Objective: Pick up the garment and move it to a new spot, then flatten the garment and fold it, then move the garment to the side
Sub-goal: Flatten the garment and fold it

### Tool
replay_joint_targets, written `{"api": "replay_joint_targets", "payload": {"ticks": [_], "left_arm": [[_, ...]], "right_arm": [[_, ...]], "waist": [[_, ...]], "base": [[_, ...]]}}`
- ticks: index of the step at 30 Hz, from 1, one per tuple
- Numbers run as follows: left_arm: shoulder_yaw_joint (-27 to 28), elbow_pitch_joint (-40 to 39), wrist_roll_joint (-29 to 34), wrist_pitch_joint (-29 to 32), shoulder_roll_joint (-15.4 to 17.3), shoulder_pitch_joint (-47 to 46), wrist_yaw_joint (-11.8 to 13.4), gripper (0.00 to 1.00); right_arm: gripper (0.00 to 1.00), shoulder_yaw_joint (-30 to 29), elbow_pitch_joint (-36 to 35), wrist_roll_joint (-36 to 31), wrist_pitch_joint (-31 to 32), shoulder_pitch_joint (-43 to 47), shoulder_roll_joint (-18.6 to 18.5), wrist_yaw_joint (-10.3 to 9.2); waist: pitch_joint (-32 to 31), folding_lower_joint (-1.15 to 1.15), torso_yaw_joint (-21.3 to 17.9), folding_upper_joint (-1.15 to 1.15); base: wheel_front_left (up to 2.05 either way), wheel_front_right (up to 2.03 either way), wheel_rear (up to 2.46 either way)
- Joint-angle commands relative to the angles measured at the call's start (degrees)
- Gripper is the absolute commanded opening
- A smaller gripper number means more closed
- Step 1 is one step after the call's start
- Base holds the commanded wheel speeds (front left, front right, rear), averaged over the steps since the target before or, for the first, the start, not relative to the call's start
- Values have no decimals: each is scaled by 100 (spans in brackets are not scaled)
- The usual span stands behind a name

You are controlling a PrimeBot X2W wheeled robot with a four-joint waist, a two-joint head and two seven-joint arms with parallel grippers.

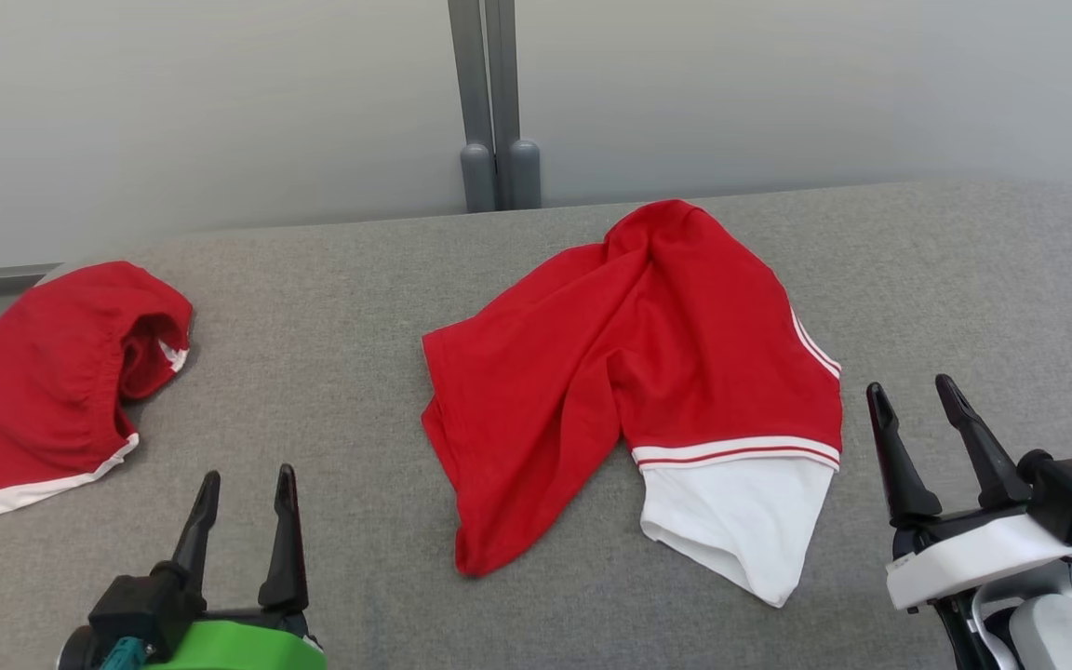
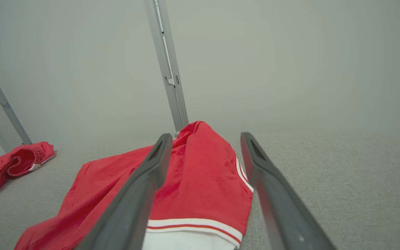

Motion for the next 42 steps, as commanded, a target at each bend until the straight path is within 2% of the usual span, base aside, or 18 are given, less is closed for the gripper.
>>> {"api": "replay_joint_targets", "payload": {"ticks": [1,6,13,20,24,42], "left_arm": [[-70,71,-133,31,-1,93,-25,100],[-462,216,-610,581,34,117,-26,100],[-1222,243,-1757,1885,117,223,-26,100],[-1652,273,-2416,2631,273,107,-26,100],[-1843,468,-2614,2784,285,-114,-25,100],[-2217,1999,-2884,2505,205,-1187,-22,100]], "right_arm": [[100,-51,27,76,-14,90,-55,3],[100,152,365,480,169,153,-165,3],[100,711,822,1390,1325,164,-417,3],[100,1003,1164,2089,2455,138,-369,3],[100,1107,1224,2324,2732,96,-306,3],[100,1405,1684,2421,2508,-356,-90,2]], "waist": [[-16,0,2,0],[-40,0,-8,0],[-10,0,-47,0],[46,0,-81,0],[108,0,-84,0],[559,0,-208,0]], "base": [[0,0,0],[0,0,0],[0,0,0],[0,0,0],[0,0,0],[0,0,0]]}}
